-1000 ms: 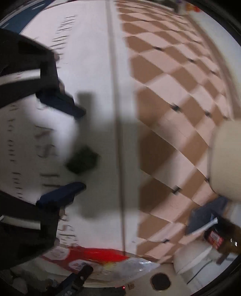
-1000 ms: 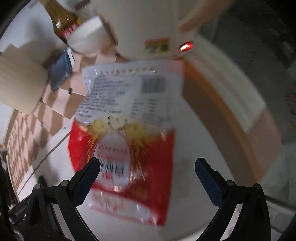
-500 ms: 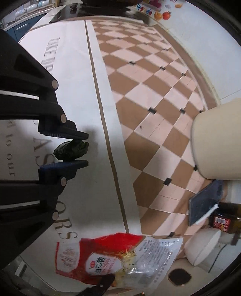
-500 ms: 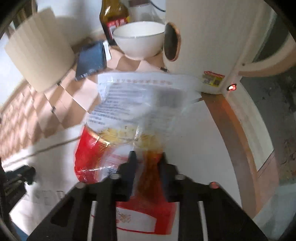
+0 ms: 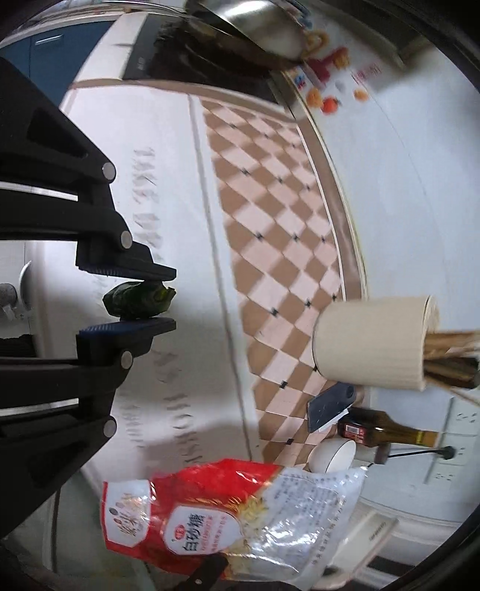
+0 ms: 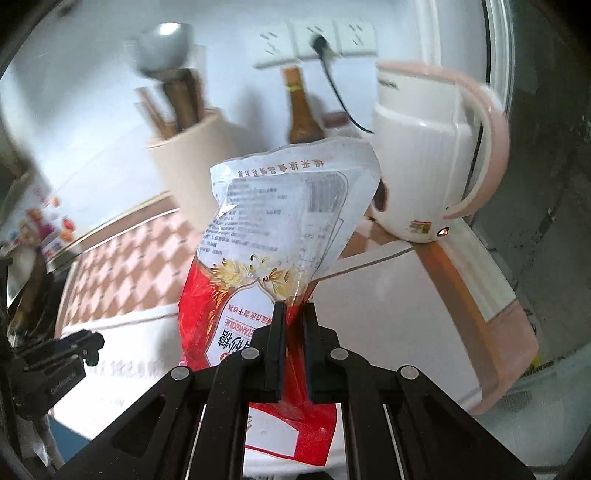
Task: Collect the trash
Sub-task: 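Carry the green cap and snack bag over the bin and open both tools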
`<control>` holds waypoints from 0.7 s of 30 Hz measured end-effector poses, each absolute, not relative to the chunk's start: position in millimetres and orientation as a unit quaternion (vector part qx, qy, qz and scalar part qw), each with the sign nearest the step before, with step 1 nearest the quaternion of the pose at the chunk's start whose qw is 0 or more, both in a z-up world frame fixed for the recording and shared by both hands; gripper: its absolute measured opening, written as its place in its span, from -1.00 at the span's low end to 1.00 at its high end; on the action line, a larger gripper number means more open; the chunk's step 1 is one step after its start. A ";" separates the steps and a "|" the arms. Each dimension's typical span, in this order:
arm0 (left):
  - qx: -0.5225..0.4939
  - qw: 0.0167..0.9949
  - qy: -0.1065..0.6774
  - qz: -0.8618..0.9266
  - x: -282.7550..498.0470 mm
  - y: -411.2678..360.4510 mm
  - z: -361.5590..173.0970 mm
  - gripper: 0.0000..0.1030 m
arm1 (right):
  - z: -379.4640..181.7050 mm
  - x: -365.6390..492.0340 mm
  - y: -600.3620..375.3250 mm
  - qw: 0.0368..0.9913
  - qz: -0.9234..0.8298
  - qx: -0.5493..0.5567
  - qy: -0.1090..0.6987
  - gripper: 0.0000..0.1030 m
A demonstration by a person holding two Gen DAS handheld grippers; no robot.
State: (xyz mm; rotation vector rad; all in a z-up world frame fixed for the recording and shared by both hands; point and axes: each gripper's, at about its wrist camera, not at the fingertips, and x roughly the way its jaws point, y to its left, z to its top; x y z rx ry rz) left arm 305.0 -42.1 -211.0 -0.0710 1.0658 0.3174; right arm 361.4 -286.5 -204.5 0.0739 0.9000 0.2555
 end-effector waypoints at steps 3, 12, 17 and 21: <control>-0.040 0.852 0.499 0.150 252.9 -28.9 -205.6 -0.68 | -197.3 311.0 -268.8 0.891 0.133 0.037 0.432 -0.84; -0.067 0.831 0.535 0.134 130.6 -3.3 -244.7 -0.70 | -224.3 148.5 -223.4 0.866 0.142 0.025 0.479 -0.84; -0.097 0.789 0.589 0.147 83.8 23.2 -311.8 -0.70 | -275.8 80.1 -202.1 0.831 0.160 -0.001 0.533 -0.85; -0.130 0.737 0.642 0.164 58.3 51.2 -401.4 -0.70 | -360.5 43.6 -178.6 0.784 0.181 -0.025 0.593 -0.85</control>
